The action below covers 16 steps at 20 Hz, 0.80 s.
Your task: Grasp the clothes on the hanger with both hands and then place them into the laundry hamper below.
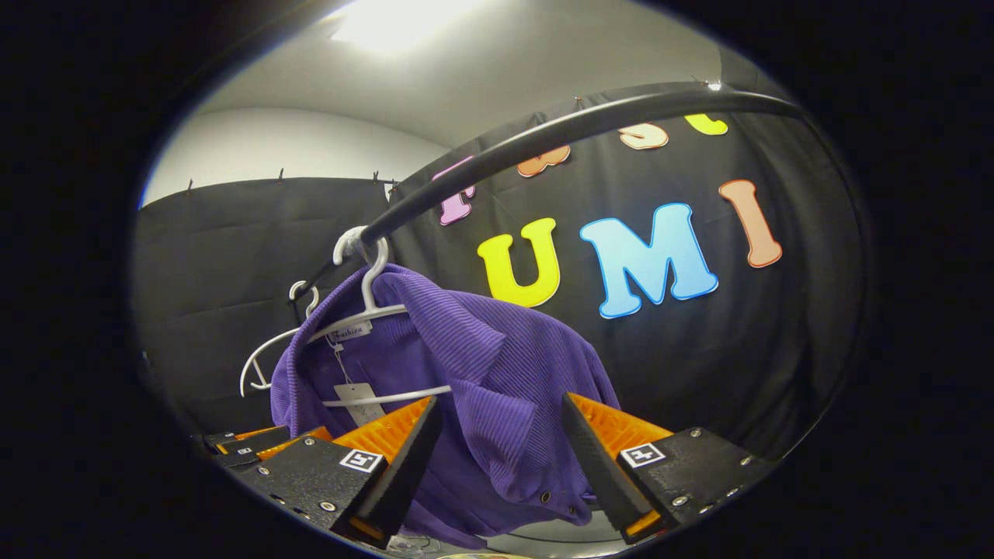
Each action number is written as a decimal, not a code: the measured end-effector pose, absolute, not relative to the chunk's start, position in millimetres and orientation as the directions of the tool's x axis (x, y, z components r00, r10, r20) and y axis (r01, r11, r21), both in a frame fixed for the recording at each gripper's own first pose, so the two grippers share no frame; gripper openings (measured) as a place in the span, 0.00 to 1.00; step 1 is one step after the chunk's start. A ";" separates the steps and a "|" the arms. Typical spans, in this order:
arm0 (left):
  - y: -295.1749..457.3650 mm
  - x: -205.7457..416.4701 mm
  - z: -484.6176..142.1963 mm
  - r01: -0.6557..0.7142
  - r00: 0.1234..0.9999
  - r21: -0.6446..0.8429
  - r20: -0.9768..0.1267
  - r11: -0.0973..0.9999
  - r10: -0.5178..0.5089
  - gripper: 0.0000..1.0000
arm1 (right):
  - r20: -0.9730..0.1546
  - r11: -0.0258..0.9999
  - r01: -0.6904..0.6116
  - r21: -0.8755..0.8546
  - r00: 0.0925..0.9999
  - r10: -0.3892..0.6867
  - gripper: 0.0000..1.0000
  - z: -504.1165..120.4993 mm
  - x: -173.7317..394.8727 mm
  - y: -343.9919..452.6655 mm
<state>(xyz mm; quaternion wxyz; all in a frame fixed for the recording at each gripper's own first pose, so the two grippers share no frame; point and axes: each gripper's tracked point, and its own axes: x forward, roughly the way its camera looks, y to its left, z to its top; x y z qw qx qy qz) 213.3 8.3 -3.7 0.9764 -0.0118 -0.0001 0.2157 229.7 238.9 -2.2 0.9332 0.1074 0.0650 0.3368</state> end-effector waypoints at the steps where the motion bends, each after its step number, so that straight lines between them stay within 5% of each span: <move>1: 15.9 218.2 -6.5 -0.455 0.891 -0.005 -0.002 0.891 0.455 0.99 | -0.052 0.743 -0.618 0.255 0.759 0.649 0.95 -6.7 236.7 242.3; 3: 29.8 221.5 -3.1 -0.521 0.853 0.000 0.030 0.854 0.521 0.90 | -0.053 0.708 -0.644 0.289 0.728 0.684 0.95 -15.5 244.2 256.4; 5: 36.6 229.1 -4.1 -0.548 0.835 -0.018 0.045 0.836 0.548 0.99 | -0.050 0.683 -0.664 0.303 0.705 0.708 0.95 -21.7 249.5 267.4; 10: 50.0 239.3 -8.6 -0.608 0.794 0.009 0.050 0.794 0.607 0.96 | -0.029 0.712 -0.642 0.283 0.737 0.676 0.95 -28.9 271.6 279.8; 14: 57.9 246.6 -13.7 -0.620 0.785 0.035 0.033 0.784 0.619 0.65 | 0.008 0.703 -0.653 0.281 0.734 0.679 0.93 -30.3 283.4 288.5; 16: 56.4 250.0 -17.1 -0.598 0.801 0.028 0.016 0.801 0.598 0.49 | 0.011 0.700 -0.654 0.288 0.733 0.680 0.83 -29.9 282.3 288.1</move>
